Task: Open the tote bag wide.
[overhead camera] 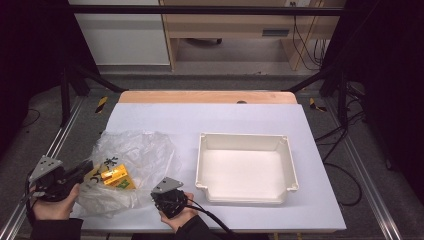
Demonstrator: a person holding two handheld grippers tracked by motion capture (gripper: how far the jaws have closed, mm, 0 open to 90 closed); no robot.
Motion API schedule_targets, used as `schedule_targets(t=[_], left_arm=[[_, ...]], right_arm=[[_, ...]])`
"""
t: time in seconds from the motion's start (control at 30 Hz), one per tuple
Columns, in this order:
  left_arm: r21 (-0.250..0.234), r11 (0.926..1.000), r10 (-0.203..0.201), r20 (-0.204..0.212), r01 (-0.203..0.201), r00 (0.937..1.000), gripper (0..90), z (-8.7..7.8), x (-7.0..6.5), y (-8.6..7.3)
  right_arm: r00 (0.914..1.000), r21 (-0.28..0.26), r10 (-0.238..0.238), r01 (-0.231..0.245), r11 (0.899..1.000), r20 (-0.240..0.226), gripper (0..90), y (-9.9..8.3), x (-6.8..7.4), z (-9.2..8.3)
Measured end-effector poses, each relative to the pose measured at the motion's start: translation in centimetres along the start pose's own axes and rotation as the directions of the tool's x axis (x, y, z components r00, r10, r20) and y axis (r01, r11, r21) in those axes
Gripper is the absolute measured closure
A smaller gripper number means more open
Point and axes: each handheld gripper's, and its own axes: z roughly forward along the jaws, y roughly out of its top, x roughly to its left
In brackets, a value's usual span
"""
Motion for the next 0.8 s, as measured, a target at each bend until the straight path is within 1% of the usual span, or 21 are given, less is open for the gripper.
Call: schedule_targets(t=[0.1, 0.17, 0.23, 0.3, 0.37, 0.43, 0.5, 0.6, 0.7, 0.8], left_arm=[[0.002, 0.9999, 0.014, 0.011, -0.014, 0.9998, 88.6, -0.2, -0.2, -0.2], [0.01, 0.9996, 0.026, 0.008, -0.026, 0.9996, 89.0, -0.1, -0.3, -0.5], [0.018, 0.9994, 0.029, 0.005, -0.029, 0.9996, 89.1, 0.0, -0.2, -0.8], [0.024, 0.9994, 0.025, 0.005, -0.025, 0.9997, 89.2, 0.0, -0.1, -1.0], [0.029, 0.9992, 0.027, 0.001, -0.027, 0.9996, 89.3, -0.1, 0.0, -1.3], [0.033, 0.999, 0.03, -0.009, -0.03, 0.9995, 89.4, -0.2, 0.1, -1.6], [0.044, 0.9987, 0.026, -0.018, -0.026, 0.9995, 89.4, -0.1, 0.3, -1.9], [0.063, 0.9978, 0.021, -0.027, -0.019, 0.9994, 89.4, 0.1, 0.7, -2.6], [0.087, 0.9961, 0.022, -0.038, -0.018, 0.999, 89.4, 0.5, 0.9, -3.2], [0.114, 0.9933, 0.023, -0.052, -0.017, 0.9984, 89.4, 1.1, 1.2, -3.8]], right_arm=[[0.9999, -0.071, -0.002, 0.001, 0.997, -0.016, 89.1, 1.3, 0.1, -1.3], [0.9994, -0.111, -0.017, 0.014, 0.994, -0.031, 90.0, 2.3, 0.5, -2.0], [0.9981, -0.128, -0.032, 0.025, 0.991, -0.053, 90.0, 3.0, 1.3, -2.2], [0.9951, -0.128, -0.048, 0.037, 0.991, -0.086, 90.0, 3.4, 2.2, -2.0], [0.9912, -0.112, -0.069, 0.056, 0.992, -0.113, 90.0, 3.4, 3.4, -1.3], [0.989, -0.084, -0.076, 0.065, 0.994, -0.127, 90.0, 3.0, 4.1, -0.4], [0.9873, -0.038, -0.083, 0.079, 0.996, -0.135, 90.0, 2.3, 4.7, 0.9], [0.9872, 0.004, -0.086, 0.087, 0.996, -0.134, 90.0, 1.5, 5.0, 2.0], [0.9893, 0.038, -0.075, 0.081, 0.996, -0.125, 90.0, 0.9, 4.8, 2.8], [0.9909, 0.052, -0.073, 0.079, 0.995, -0.113, 90.0, 0.5, 4.5, 3.1]])
